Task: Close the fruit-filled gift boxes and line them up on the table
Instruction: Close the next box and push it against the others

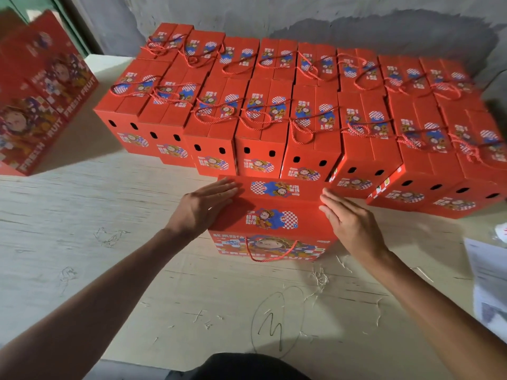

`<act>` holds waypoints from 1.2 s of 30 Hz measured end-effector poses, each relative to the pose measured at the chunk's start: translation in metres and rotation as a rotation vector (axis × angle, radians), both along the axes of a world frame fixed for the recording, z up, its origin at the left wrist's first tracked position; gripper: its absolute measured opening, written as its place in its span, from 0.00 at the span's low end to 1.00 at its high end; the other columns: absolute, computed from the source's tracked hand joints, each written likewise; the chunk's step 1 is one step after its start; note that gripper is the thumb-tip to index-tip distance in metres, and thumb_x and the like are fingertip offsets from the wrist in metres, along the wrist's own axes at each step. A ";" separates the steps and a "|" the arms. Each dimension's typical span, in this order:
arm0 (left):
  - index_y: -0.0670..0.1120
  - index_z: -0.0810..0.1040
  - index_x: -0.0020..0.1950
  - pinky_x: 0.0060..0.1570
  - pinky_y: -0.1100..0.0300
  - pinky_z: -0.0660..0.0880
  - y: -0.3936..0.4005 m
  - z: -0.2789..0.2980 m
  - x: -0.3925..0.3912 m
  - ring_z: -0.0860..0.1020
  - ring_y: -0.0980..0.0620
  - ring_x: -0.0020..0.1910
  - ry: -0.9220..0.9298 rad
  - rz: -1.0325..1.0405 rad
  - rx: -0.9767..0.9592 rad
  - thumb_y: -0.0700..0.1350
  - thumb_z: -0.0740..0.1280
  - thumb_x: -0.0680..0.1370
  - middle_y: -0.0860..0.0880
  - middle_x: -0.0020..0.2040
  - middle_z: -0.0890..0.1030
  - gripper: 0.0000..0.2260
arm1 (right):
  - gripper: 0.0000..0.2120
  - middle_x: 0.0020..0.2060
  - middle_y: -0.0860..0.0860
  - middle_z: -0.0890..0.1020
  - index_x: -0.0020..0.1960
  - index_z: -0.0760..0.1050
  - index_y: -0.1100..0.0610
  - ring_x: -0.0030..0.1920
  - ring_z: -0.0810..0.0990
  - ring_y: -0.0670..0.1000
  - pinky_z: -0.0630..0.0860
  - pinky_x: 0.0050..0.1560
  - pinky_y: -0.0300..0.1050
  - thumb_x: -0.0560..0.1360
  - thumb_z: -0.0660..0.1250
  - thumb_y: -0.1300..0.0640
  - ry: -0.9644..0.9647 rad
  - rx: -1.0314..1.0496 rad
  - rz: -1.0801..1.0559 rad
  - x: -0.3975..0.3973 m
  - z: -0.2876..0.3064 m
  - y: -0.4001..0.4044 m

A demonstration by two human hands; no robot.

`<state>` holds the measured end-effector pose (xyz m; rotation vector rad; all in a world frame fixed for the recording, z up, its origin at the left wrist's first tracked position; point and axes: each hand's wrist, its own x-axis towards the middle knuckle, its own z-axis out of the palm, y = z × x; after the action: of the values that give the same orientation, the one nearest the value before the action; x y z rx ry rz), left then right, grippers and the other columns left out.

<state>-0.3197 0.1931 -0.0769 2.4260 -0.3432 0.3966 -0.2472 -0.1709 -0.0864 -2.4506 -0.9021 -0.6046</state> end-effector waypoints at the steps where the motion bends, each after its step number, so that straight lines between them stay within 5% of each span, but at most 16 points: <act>1: 0.46 0.83 0.66 0.66 0.50 0.77 -0.002 0.000 -0.002 0.76 0.53 0.70 -0.050 0.026 0.016 0.40 0.71 0.81 0.49 0.67 0.80 0.14 | 0.16 0.61 0.59 0.83 0.62 0.82 0.66 0.58 0.85 0.57 0.85 0.54 0.56 0.74 0.77 0.67 -0.008 0.007 -0.009 -0.001 -0.002 -0.001; 6: 0.45 0.87 0.58 0.48 0.51 0.85 -0.013 0.005 -0.008 0.83 0.50 0.60 -0.262 0.111 0.237 0.41 0.74 0.79 0.49 0.59 0.85 0.09 | 0.13 0.58 0.56 0.85 0.59 0.84 0.64 0.55 0.86 0.54 0.86 0.51 0.53 0.75 0.77 0.64 -0.117 0.019 -0.066 -0.002 -0.006 0.001; 12: 0.42 0.87 0.51 0.46 0.49 0.84 -0.019 0.014 -0.004 0.86 0.47 0.53 -0.333 0.077 0.390 0.40 0.73 0.80 0.46 0.53 0.87 0.04 | 0.09 0.53 0.56 0.87 0.53 0.86 0.62 0.49 0.88 0.55 0.83 0.48 0.51 0.75 0.77 0.60 -0.200 -0.126 -0.097 0.003 0.008 0.009; 19: 0.40 0.86 0.50 0.39 0.49 0.85 -0.028 0.019 -0.002 0.87 0.46 0.48 -0.307 0.064 0.404 0.39 0.75 0.77 0.44 0.51 0.87 0.03 | 0.23 0.36 0.57 0.86 0.39 0.83 0.63 0.42 0.84 0.57 0.78 0.53 0.54 0.75 0.75 0.42 -0.109 -0.360 -0.237 0.000 0.036 0.041; 24: 0.39 0.86 0.49 0.33 0.50 0.83 -0.046 0.019 0.003 0.87 0.46 0.46 -0.322 0.060 0.410 0.42 0.73 0.78 0.43 0.50 0.87 0.06 | 0.27 0.20 0.50 0.72 0.27 0.78 0.57 0.21 0.71 0.50 0.77 0.39 0.46 0.69 0.77 0.35 -0.054 -0.577 -0.368 -0.009 0.056 0.075; 30: 0.40 0.85 0.48 0.32 0.50 0.83 -0.053 0.020 0.002 0.86 0.43 0.46 -0.278 0.029 0.546 0.47 0.63 0.81 0.41 0.50 0.86 0.15 | 0.28 0.19 0.45 0.60 0.28 0.77 0.54 0.22 0.68 0.49 0.74 0.38 0.44 0.79 0.65 0.35 0.002 -0.756 -0.304 -0.009 0.050 0.084; 33: 0.38 0.85 0.53 0.35 0.48 0.84 -0.044 0.015 -0.001 0.86 0.43 0.50 -0.280 0.017 0.510 0.45 0.68 0.80 0.41 0.54 0.86 0.11 | 0.24 0.21 0.48 0.73 0.29 0.80 0.54 0.24 0.76 0.50 0.75 0.34 0.43 0.77 0.71 0.40 -0.033 -0.705 -0.243 -0.015 0.048 0.071; 36: 0.38 0.83 0.64 0.48 0.46 0.85 -0.020 0.012 -0.002 0.84 0.42 0.58 -0.239 -0.101 0.446 0.38 0.76 0.76 0.42 0.62 0.83 0.16 | 0.09 0.44 0.62 0.87 0.50 0.85 0.66 0.44 0.88 0.58 0.85 0.48 0.53 0.74 0.79 0.61 -0.020 -0.503 -0.097 -0.014 0.040 0.035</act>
<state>-0.3217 0.1736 -0.0652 2.7804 -0.7222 0.6217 -0.2608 -0.1358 -0.0463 -2.9529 -1.0496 -0.4775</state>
